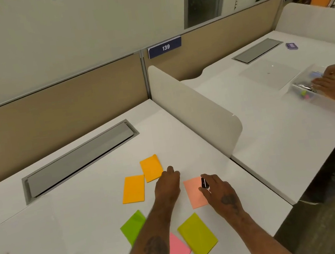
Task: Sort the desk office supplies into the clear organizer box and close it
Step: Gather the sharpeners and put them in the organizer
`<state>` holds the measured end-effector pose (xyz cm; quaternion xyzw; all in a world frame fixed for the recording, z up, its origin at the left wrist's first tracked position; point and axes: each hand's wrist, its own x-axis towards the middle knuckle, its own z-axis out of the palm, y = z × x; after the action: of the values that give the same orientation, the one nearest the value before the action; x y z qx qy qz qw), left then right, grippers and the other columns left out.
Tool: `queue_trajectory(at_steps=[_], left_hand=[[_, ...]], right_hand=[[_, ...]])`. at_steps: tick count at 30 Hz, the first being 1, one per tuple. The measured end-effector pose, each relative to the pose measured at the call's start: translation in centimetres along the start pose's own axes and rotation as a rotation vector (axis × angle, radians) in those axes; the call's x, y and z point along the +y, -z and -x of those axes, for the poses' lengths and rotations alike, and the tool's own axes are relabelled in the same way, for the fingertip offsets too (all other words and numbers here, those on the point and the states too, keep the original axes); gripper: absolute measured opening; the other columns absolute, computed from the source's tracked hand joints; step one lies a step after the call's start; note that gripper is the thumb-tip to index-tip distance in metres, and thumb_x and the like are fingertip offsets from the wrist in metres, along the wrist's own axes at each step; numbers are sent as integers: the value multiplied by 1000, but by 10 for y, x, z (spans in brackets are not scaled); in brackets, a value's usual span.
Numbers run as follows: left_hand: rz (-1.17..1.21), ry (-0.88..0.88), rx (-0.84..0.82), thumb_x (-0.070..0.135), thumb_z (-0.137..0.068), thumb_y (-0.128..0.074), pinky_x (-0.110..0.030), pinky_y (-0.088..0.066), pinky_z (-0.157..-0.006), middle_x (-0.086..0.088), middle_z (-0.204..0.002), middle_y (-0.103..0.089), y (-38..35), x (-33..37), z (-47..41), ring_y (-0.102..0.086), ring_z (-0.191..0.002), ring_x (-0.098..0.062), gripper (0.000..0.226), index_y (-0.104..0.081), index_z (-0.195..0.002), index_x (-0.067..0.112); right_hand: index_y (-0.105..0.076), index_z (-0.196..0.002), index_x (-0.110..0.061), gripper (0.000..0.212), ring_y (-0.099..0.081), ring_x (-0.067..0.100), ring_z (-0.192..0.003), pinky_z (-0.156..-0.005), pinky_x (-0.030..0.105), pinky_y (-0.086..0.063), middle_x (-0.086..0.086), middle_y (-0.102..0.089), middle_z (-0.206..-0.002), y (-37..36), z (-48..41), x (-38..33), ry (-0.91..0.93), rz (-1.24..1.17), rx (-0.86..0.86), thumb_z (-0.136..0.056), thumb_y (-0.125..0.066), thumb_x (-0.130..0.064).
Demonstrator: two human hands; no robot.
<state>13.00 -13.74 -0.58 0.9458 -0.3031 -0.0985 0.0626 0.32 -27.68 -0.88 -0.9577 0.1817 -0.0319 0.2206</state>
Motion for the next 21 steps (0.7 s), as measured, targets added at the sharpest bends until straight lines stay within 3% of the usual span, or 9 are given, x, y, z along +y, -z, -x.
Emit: queue_trajectory(at_steps=[5, 12, 17, 19, 21], left_hand=[[98, 31, 68, 8, -91, -50, -37, -40, -68, -12, -118, -49, 22, -29, 32, -57, -100, -32, 15, -55, -105, 6], [270, 92, 117, 24, -88, -58, -41, -49, -81, -7, -104, -55, 58, -104, 128, -58, -96, -33, 11, -55, -93, 14], [294, 117, 172, 40, -88, -64, -41, -48, -93, -3, -121, -59, 72, -178, 229, -55, -113, -25, 51, -49, -133, 24], [270, 122, 178, 42, -89, -63, -40, -48, -93, -3, -120, -58, 75, -208, 271, -53, -114, -22, 49, -53, -133, 21], [269, 151, 174, 44, -85, -68, -37, -48, -89, -3, -111, -60, 76, -236, 314, -54, -106, -20, 44, -64, -120, 18]], right_hand=[[-43, -138, -22, 44, -60, 20, -107, -92, 29, -42, -2, -53, -130, -1, 16, -40, 38, 38, 12, -97, -45, -39], [-54, -128, -18, 41, -63, 28, -96, -83, 37, -46, 3, -62, -117, -27, 57, -126, 136, -59, 84, -92, -57, -38], [-57, -120, -17, 40, -63, 30, -96, -82, 37, -48, 4, -63, -113, -64, 108, -220, 187, -181, 81, -87, -64, -40], [-58, -114, -17, 39, -64, 26, -91, -76, 35, -49, 2, -62, -109, -81, 132, -258, 244, -213, 72, -84, -67, -40], [-60, -113, -16, 39, -64, 24, -89, -72, 35, -50, 2, -60, -109, -97, 156, -290, 321, -215, 38, -83, -69, -40]])
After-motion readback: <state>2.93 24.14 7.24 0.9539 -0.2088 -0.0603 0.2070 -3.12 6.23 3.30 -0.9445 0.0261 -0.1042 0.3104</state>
